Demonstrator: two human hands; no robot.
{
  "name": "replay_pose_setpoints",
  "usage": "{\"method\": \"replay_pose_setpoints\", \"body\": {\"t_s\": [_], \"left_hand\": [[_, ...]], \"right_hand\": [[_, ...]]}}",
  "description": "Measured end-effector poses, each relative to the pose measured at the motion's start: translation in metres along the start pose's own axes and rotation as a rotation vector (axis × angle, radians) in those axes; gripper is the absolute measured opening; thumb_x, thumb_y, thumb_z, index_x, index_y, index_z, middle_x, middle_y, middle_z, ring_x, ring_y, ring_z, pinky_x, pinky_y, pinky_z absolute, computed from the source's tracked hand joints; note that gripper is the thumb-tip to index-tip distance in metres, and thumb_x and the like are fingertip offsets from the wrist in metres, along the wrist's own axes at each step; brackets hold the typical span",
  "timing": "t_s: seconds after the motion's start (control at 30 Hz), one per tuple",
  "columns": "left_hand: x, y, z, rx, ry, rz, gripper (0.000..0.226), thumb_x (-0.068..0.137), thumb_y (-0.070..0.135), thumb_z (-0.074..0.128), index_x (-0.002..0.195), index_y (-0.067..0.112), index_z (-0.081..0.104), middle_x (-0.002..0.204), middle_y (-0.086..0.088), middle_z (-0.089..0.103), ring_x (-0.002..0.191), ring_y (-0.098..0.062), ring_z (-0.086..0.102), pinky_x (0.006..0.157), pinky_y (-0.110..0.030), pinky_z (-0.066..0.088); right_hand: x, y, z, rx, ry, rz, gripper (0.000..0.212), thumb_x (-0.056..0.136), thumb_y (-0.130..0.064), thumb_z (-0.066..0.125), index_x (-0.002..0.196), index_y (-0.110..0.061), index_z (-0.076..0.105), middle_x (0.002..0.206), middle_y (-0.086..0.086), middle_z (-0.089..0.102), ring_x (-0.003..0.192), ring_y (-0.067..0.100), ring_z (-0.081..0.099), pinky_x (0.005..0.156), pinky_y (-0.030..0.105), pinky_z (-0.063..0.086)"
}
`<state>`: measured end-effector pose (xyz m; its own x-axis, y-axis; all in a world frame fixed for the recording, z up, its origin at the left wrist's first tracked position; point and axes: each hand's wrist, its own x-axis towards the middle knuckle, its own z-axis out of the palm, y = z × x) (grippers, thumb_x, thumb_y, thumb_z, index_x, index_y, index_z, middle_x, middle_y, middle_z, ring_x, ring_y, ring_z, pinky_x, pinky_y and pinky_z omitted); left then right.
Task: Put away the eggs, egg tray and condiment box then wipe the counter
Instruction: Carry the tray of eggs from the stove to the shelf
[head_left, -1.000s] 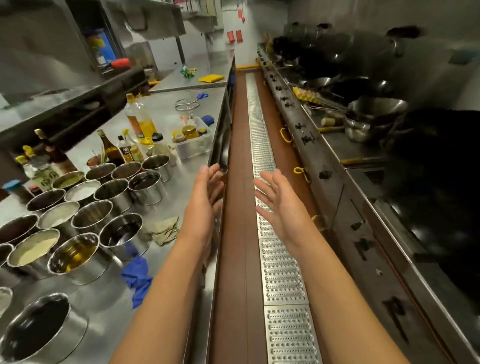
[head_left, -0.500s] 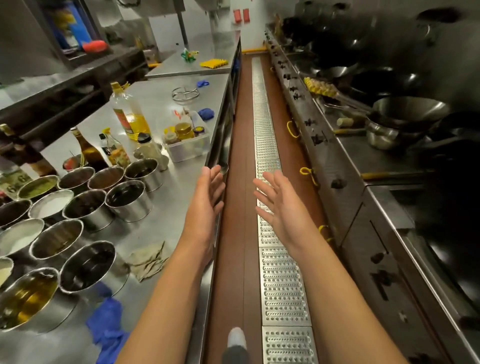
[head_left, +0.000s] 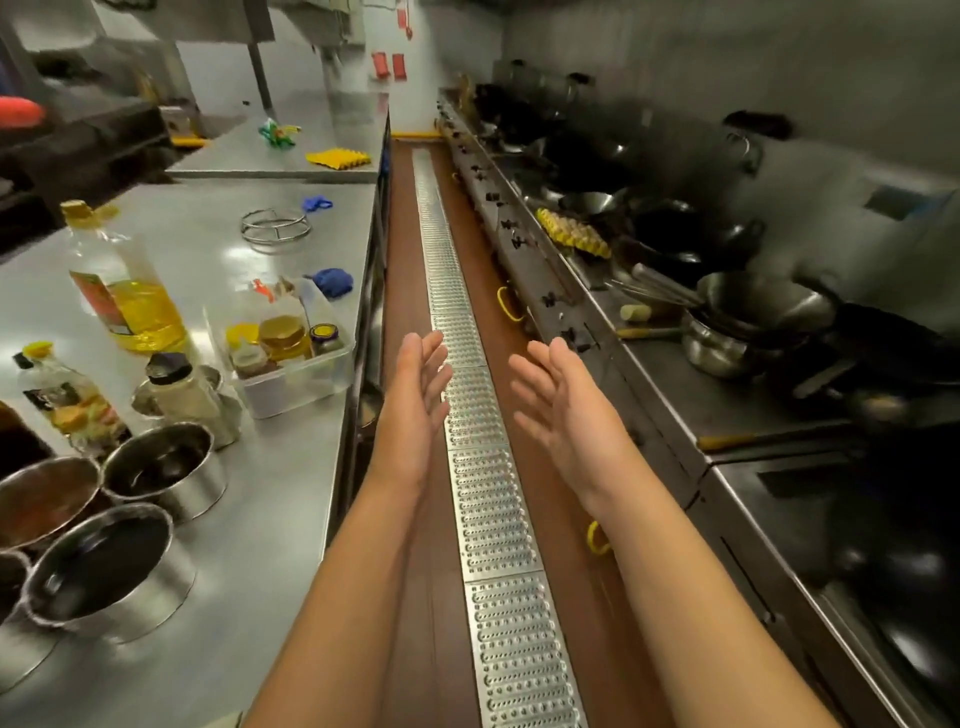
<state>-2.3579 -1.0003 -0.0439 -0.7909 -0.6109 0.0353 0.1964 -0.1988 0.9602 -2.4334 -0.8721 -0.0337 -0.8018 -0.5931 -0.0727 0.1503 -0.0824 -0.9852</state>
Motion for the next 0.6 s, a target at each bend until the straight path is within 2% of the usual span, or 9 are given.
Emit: {"method": "replay_pose_setpoints", "body": {"t_s": [0.1, 0.2, 0.33, 0.4, 0.5, 0.6], "left_hand": [[0.034, 0.002, -0.001, 0.001, -0.012, 0.001, 0.058, 0.101, 0.058, 0.024, 0.146, 0.028, 0.047, 0.147, 0.006, 0.052, 0.131, -0.006, 0.05, 0.114, -0.036, 0.033], [0.069, 0.0, 0.003, 0.008, -0.019, -0.015, 0.059, 0.1, 0.06, 0.025, 0.145, 0.029, 0.048, 0.146, 0.007, 0.053, 0.13, -0.006, 0.051, 0.114, -0.037, 0.034], [0.124, -0.007, 0.016, 0.027, -0.034, -0.021, 0.059, 0.1, 0.06, 0.026, 0.145, 0.028, 0.049, 0.144, 0.007, 0.054, 0.13, -0.006, 0.052, 0.112, -0.036, 0.035], [0.153, -0.009, 0.026, 0.043, -0.041, -0.02, 0.059, 0.1, 0.06, 0.026, 0.144, 0.028, 0.049, 0.142, 0.009, 0.055, 0.129, -0.005, 0.053, 0.106, -0.03, 0.039], [0.199, -0.008, 0.043, 0.083, -0.032, 0.006, 0.053, 0.1, 0.059, 0.027, 0.137, 0.03, 0.052, 0.129, 0.015, 0.062, 0.118, 0.002, 0.06, 0.089, -0.018, 0.047], [0.246, -0.004, 0.061, 0.118, 0.003, 0.029, 0.054, 0.1, 0.059, 0.028, 0.139, 0.03, 0.051, 0.138, 0.01, 0.057, 0.125, -0.004, 0.055, 0.101, -0.027, 0.042]], "right_hand": [[0.032, -0.003, 0.0, -0.006, 0.021, -0.024, 0.07, 0.09, -0.067, 0.038, 0.15, -0.03, 0.035, 0.14, -0.015, 0.055, 0.124, 0.001, 0.051, 0.106, 0.032, 0.041], [0.066, -0.005, -0.005, 0.01, 0.034, -0.022, 0.07, 0.092, -0.066, 0.039, 0.151, -0.029, 0.035, 0.14, -0.013, 0.055, 0.124, 0.001, 0.052, 0.103, 0.03, 0.042], [0.121, -0.006, -0.02, 0.044, 0.033, -0.02, 0.066, 0.096, -0.063, 0.037, 0.152, -0.028, 0.035, 0.144, -0.011, 0.053, 0.128, 0.005, 0.051, 0.107, 0.033, 0.041], [0.153, -0.008, -0.029, 0.085, 0.029, -0.018, 0.064, 0.098, -0.06, 0.035, 0.152, -0.027, 0.034, 0.145, -0.009, 0.052, 0.13, 0.007, 0.05, 0.11, 0.035, 0.039], [0.207, -0.017, -0.042, 0.161, 0.003, -0.016, 0.061, 0.099, -0.057, 0.036, 0.152, -0.026, 0.036, 0.146, -0.005, 0.052, 0.132, 0.01, 0.049, 0.112, 0.038, 0.038], [0.26, -0.029, -0.055, 0.212, -0.034, -0.016, 0.061, 0.1, -0.055, 0.037, 0.153, -0.024, 0.034, 0.148, -0.002, 0.051, 0.134, 0.011, 0.048, 0.114, 0.039, 0.036]]}}
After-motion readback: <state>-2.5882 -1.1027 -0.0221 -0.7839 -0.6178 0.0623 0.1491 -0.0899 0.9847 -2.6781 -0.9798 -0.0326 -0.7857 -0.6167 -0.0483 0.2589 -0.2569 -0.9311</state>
